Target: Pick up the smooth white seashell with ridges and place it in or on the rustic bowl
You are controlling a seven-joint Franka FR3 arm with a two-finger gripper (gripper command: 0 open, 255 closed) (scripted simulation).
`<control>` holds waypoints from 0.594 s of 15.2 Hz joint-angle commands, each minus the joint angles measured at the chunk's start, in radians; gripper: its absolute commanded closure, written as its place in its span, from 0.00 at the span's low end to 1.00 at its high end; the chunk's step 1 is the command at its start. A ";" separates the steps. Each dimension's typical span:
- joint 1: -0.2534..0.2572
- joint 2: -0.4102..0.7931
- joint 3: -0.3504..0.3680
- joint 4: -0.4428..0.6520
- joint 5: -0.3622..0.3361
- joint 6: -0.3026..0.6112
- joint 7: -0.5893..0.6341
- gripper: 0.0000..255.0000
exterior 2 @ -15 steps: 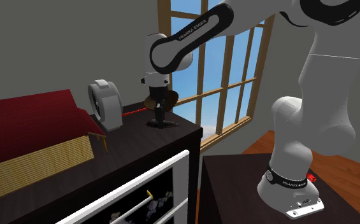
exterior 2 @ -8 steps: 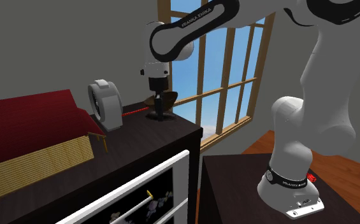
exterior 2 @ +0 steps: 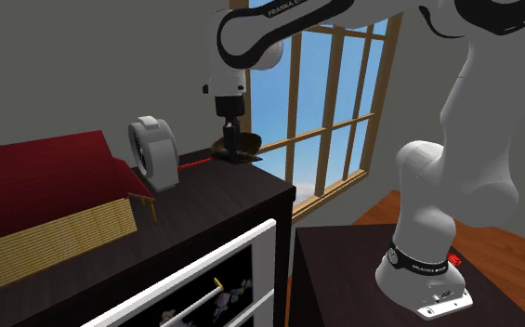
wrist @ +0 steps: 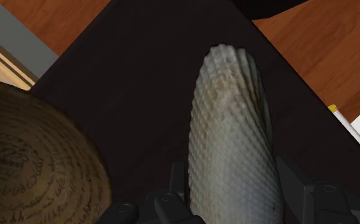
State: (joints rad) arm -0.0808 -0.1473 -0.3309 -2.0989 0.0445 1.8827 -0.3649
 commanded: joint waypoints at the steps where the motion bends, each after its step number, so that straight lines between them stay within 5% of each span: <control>1: 0.000 -0.006 0.001 0.020 -0.002 -0.026 0.003 1.00; 9: 0.001 -0.019 0.004 0.114 -0.007 -0.132 0.014 1.00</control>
State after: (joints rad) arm -0.0797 -0.1613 -0.3277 -1.9967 0.0396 1.7676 -0.3536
